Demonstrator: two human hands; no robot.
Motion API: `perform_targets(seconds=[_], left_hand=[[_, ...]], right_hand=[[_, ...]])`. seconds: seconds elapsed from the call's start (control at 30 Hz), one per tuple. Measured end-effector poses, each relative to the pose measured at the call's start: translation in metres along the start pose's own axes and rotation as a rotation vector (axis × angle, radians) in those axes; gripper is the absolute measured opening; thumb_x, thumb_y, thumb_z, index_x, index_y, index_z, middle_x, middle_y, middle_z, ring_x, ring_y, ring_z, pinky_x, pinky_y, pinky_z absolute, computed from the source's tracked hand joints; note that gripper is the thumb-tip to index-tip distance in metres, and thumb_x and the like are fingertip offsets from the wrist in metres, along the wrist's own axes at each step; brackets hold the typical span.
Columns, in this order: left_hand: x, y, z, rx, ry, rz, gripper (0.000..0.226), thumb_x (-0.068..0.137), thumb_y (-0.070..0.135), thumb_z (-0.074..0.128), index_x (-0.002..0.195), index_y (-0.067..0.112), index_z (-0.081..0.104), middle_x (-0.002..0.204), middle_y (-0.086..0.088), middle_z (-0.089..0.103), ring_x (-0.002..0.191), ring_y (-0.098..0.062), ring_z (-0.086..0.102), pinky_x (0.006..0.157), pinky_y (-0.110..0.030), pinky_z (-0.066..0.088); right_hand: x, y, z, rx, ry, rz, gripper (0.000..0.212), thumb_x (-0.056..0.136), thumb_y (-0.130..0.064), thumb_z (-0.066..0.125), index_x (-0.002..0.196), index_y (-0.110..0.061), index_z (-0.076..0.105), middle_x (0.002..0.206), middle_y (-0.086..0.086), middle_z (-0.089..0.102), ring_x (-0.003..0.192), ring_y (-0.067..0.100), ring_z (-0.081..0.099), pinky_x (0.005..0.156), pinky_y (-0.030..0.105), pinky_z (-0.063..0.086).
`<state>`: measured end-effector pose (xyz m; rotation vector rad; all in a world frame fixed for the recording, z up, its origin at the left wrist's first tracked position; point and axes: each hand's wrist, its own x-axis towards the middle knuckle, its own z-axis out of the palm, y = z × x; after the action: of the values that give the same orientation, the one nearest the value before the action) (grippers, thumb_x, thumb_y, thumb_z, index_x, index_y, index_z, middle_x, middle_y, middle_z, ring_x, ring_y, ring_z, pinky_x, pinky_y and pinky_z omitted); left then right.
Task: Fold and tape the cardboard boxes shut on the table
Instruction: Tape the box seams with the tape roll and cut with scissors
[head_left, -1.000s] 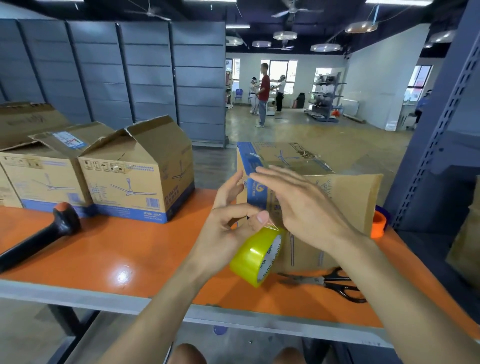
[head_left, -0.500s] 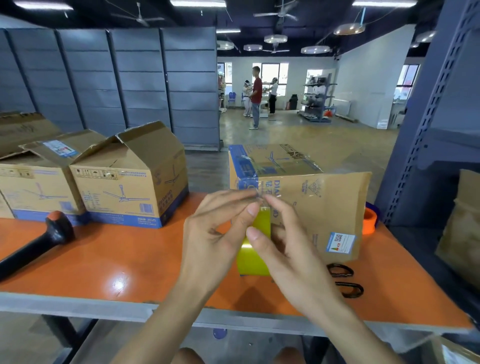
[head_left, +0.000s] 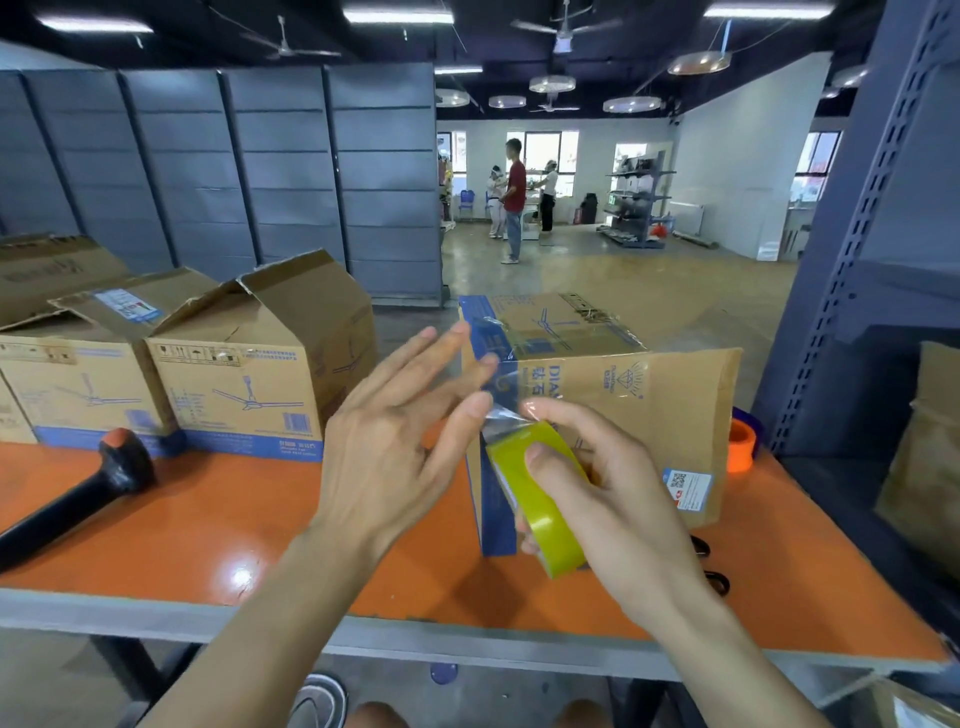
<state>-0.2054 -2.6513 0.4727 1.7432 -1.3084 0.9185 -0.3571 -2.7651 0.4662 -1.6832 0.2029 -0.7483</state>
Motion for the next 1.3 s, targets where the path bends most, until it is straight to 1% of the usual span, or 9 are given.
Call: perform_targets(seconds=[0.13,0.23,0.37,0.47,0.63,0.93,1.07,1.2,1.3], left_hand=[[0.005,0.021,-0.005,-0.478,-0.103,-0.404,0.026,0.098,0.050,0.061,0.099,0.032,0.080,0.104,0.019,0.076,0.101,-0.002,0.067,0.087,-0.019,0.050],[0.009,0.027,-0.006,-0.805,-0.193,-0.593,0.022,0.081,0.043,0.075,0.091,0.025,0.083,0.088,0.007,0.079,0.083,-0.004,0.072,0.076,-0.016,0.053],[0.017,0.015,-0.006,-0.780,-0.217,-0.608,0.003,0.084,0.017,0.080,0.086,0.016,0.081,0.083,-0.003,0.078,0.077,-0.009,0.069,0.075,-0.024,0.056],[0.029,0.005,-0.007,-0.704,-0.252,-0.592,0.003,0.085,0.018,0.080,0.083,0.020,0.082,0.078,-0.006,0.077,0.072,-0.011,0.066,0.072,-0.027,0.055],[0.064,-0.008,-0.006,-0.580,-0.350,-0.502,0.014,0.086,0.014,0.081,0.077,0.025,0.080,0.072,0.006,0.075,0.066,-0.002,0.066,0.073,-0.024,0.054],[0.110,-0.027,0.006,-0.407,-0.421,-0.361,0.009,0.091,0.017,0.077,0.082,0.019,0.078,0.071,-0.003,0.073,0.062,-0.005,0.063,0.069,-0.017,0.050],[0.112,-0.036,0.014,-0.380,-0.500,-0.336,0.007,0.091,0.012,0.076,0.084,0.014,0.078,0.070,-0.005,0.073,0.062,-0.006,0.064,0.069,-0.018,0.051],[0.115,-0.041,0.022,-0.372,-0.516,-0.307,0.005,0.090,0.013,0.077,0.086,0.015,0.078,0.080,-0.003,0.075,0.073,-0.008,0.065,0.079,-0.029,0.055],[0.120,-0.043,0.025,-0.328,-0.538,-0.281,0.015,0.090,0.019,0.078,0.079,0.028,0.075,0.068,0.014,0.068,0.063,0.006,0.058,0.069,-0.014,0.045]], right_hand=[[-0.001,0.004,0.005,0.003,-0.011,0.005,0.031,0.085,-0.032,0.057,0.113,-0.044,0.064,0.075,0.004,0.070,0.057,0.025,0.069,0.055,0.044,0.061],[-0.001,0.007,0.006,-0.011,-0.015,-0.002,0.028,0.089,-0.032,0.058,0.114,-0.044,0.063,0.082,0.000,0.072,0.062,0.026,0.072,0.058,0.050,0.062],[-0.001,0.008,0.009,-0.001,-0.013,0.002,0.026,0.095,-0.026,0.060,0.114,-0.044,0.063,0.081,0.003,0.072,0.060,0.026,0.071,0.057,0.049,0.062],[0.000,0.008,0.013,0.044,-0.027,0.018,0.036,0.091,-0.036,0.063,0.127,-0.043,0.061,0.082,0.005,0.072,0.062,0.026,0.072,0.055,0.045,0.061],[0.007,0.007,0.014,-0.050,-0.074,0.017,0.062,0.095,-0.042,0.062,0.151,-0.041,0.037,0.090,0.004,0.077,0.080,0.022,0.076,0.077,0.046,0.063],[0.017,-0.005,0.012,-0.113,-0.035,0.006,0.014,0.104,-0.033,0.052,0.115,-0.038,0.059,0.080,0.001,0.077,0.073,0.017,0.076,0.079,0.040,0.060],[0.018,-0.005,0.016,-0.101,0.005,0.028,0.057,0.102,-0.031,0.058,0.152,-0.039,0.033,0.080,-0.013,0.077,0.073,0.006,0.075,0.069,0.017,0.058],[0.023,-0.009,0.026,-0.037,0.063,0.018,0.067,0.100,-0.037,0.060,0.156,-0.042,0.025,0.077,0.002,0.076,0.066,0.020,0.075,0.066,0.037,0.063],[0.029,-0.010,0.030,0.005,0.101,0.011,0.062,0.099,-0.037,0.061,0.154,-0.040,0.032,0.079,0.005,0.076,0.063,0.021,0.075,0.060,0.037,0.062]])
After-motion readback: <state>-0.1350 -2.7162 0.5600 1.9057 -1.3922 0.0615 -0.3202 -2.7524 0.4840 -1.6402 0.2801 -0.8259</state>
